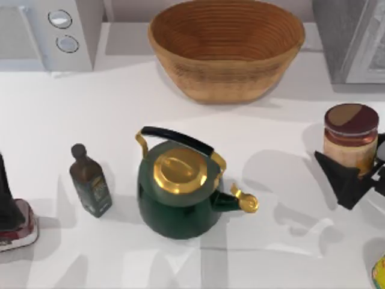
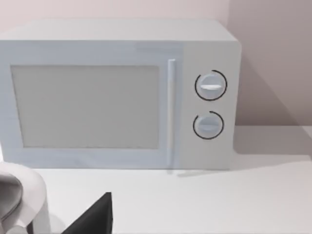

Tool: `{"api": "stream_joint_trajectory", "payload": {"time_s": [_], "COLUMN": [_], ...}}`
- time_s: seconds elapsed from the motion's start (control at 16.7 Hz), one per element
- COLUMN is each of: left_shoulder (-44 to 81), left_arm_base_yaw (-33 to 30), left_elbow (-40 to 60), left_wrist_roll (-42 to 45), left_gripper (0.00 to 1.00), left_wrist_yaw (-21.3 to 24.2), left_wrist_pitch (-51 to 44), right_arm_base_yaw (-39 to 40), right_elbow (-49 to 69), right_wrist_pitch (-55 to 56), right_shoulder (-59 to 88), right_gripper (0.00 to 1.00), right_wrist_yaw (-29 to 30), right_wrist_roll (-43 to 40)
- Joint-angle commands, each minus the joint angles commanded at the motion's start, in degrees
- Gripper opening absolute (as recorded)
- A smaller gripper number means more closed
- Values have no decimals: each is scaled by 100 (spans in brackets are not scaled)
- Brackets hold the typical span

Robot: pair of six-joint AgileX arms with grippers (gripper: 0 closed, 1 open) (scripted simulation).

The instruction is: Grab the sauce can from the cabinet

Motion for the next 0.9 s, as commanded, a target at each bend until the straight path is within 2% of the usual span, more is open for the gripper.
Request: {"api": "stream_joint_trajectory", "payload": {"time_s": [0.78, 0.9], "left_shoulder": [0, 0], "left_arm_base_yaw": [0, 0], "left_elbow": [0, 0], "left_wrist_roll": [0, 0], "left_gripper": [100, 100], "left_wrist_yaw": [0, 0], "left_wrist_pitch": [0, 0], "right_arm_base_yaw": [0, 0], "right_elbow": [0, 0], "right_wrist_pitch": [0, 0], "right_shoulder": [0, 0], "right_gripper": [98, 100], "right_wrist_yaw": [0, 0], "right_wrist_roll": [0, 0]}}
